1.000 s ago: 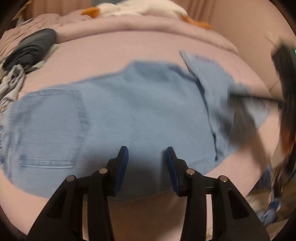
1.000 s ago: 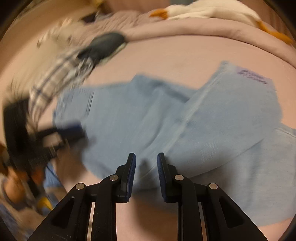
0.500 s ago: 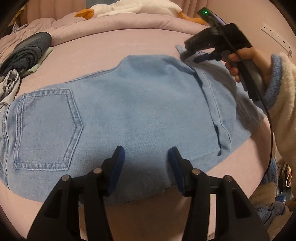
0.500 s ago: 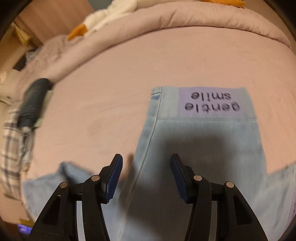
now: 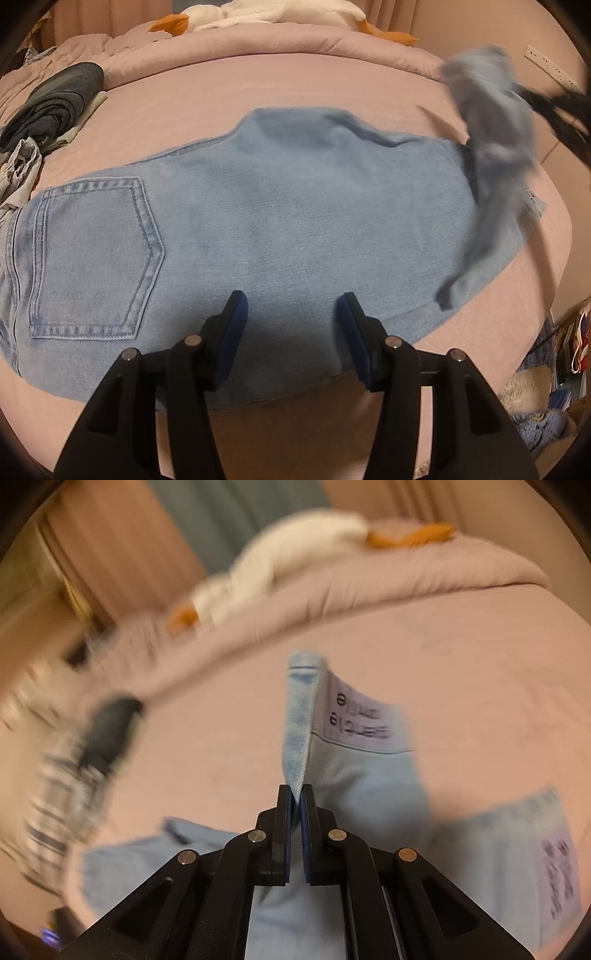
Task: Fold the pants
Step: 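Grasp the cuff with the 'gentle smile' label with the right tool, then fold the held leg over onto the other leg with the right tool, release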
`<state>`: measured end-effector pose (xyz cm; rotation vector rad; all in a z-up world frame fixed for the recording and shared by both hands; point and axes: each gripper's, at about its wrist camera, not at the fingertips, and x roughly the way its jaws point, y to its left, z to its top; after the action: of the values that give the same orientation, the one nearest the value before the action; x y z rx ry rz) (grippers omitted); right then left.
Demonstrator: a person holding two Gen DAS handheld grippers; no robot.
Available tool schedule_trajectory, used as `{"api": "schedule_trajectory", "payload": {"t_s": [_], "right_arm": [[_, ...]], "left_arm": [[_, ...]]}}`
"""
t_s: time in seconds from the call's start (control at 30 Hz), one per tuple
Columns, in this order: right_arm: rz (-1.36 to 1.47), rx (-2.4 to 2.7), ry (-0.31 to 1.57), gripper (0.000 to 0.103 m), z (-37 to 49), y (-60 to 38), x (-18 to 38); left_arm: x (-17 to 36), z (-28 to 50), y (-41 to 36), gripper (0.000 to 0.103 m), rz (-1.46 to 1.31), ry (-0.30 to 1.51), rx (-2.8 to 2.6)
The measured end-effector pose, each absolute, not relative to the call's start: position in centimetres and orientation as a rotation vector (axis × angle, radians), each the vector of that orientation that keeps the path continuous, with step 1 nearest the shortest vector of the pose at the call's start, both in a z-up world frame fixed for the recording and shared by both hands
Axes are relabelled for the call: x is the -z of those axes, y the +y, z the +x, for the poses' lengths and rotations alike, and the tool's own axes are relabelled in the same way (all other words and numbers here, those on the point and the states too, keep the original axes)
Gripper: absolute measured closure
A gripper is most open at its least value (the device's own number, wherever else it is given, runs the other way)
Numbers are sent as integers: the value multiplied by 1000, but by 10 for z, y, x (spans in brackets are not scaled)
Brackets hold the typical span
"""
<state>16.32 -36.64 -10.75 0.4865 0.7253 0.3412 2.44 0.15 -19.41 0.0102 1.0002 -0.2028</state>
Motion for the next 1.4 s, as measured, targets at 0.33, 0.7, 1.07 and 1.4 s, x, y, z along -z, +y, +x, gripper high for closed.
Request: {"api": "schedule_trajectory", "payload": {"t_s": [0.33,0.7,1.07,1.4], "right_arm": [[759,-127,834,97,79,-454,211],[1199,-176,645,64,82,-476,226],[853,-200,668,97,135,-466,150],[790,-208,531,97,121,-476,110]], "left_arm": [[191,35,-9,45,31,1030,180],[189,44,-18,44,11,1051,143],[175,86,-24,45,-30,1026,144],[185,95,8,44,-65,1017,12]]}}
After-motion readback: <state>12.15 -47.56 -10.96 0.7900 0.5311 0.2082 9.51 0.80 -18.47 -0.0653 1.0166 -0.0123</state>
